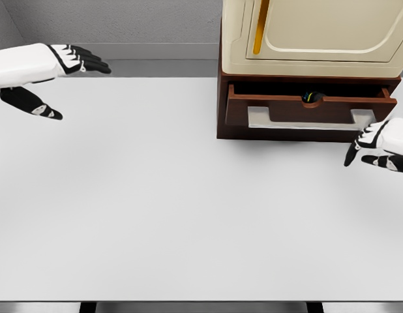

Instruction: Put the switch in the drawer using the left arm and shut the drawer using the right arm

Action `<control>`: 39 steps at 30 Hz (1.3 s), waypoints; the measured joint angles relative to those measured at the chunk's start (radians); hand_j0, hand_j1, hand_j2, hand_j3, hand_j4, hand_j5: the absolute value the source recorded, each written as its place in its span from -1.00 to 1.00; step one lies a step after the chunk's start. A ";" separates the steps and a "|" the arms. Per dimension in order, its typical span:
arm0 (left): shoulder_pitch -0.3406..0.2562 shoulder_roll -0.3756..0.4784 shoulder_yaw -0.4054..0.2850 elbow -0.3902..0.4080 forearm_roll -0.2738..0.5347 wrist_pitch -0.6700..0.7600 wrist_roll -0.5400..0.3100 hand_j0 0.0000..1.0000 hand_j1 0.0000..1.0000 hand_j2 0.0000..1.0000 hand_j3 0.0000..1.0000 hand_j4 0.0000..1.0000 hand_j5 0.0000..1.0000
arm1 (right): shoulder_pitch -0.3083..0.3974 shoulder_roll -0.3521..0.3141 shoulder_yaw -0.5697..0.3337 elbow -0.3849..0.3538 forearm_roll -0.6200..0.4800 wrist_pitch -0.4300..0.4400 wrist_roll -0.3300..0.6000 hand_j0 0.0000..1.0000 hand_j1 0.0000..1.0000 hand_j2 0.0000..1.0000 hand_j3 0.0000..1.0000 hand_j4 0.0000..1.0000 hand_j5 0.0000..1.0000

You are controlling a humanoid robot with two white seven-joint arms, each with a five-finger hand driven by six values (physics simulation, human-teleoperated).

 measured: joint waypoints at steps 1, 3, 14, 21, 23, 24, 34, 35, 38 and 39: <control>-0.001 -0.002 0.000 0.012 0.001 0.000 0.000 1.00 1.00 1.00 1.00 1.00 1.00 | -0.012 0.000 0.009 0.001 0.000 0.000 0.000 0.00 0.00 0.00 0.00 0.00 0.00; -0.001 -0.007 0.002 0.038 0.002 0.000 0.000 1.00 1.00 1.00 1.00 1.00 1.00 | -0.046 0.001 0.028 0.005 -0.001 0.000 0.000 0.00 0.00 0.00 0.00 0.00 0.00; 0.005 -0.040 -0.003 0.068 -0.001 0.000 0.000 1.00 1.00 1.00 1.00 1.00 1.00 | -0.164 0.024 0.195 0.088 0.009 0.000 0.000 0.00 0.00 0.00 0.00 0.00 0.00; 0.012 -0.055 -0.004 0.091 0.000 0.000 0.000 1.00 1.00 1.00 1.00 1.00 1.00 | -0.250 0.055 0.269 0.164 0.008 0.000 0.002 0.01 0.01 0.01 0.01 0.01 0.01; 0.012 -0.060 -0.007 0.103 0.007 0.000 0.000 1.00 1.00 1.00 1.00 1.00 1.00 | -0.270 0.065 0.283 0.184 0.018 -0.004 0.005 0.02 0.02 0.02 0.02 0.02 0.02; 0.012 -0.062 -0.009 0.106 0.017 0.000 0.000 1.00 1.00 1.00 1.00 1.00 1.00 | -0.278 0.069 0.291 0.192 0.014 -0.002 0.004 0.04 0.04 0.04 0.04 0.04 0.04; -0.023 -0.012 -0.184 0.100 0.063 0.000 0.000 1.00 1.00 1.00 1.00 1.00 1.00 | -0.364 0.101 0.327 0.278 0.013 -0.002 0.002 0.09 0.09 0.09 0.09 0.09 0.09; -0.021 -0.009 -0.202 0.097 0.062 0.000 0.000 1.00 1.00 1.00 1.00 1.00 1.00 | -0.370 0.102 0.329 0.280 0.013 -0.002 0.002 0.09 0.09 0.09 0.09 0.09 0.09; -0.025 -0.003 -0.250 0.089 0.057 0.000 0.000 1.00 1.00 1.00 1.00 1.00 1.00 | -0.408 0.104 0.348 0.282 0.011 -0.001 0.002 0.09 0.09 0.09 0.09 0.09 0.09; -0.025 -0.002 -0.261 0.086 0.056 0.000 0.000 1.00 1.00 1.00 1.00 1.00 1.00 | -0.407 0.105 0.356 0.282 0.011 0.000 0.002 0.11 0.11 0.11 0.11 0.11 0.11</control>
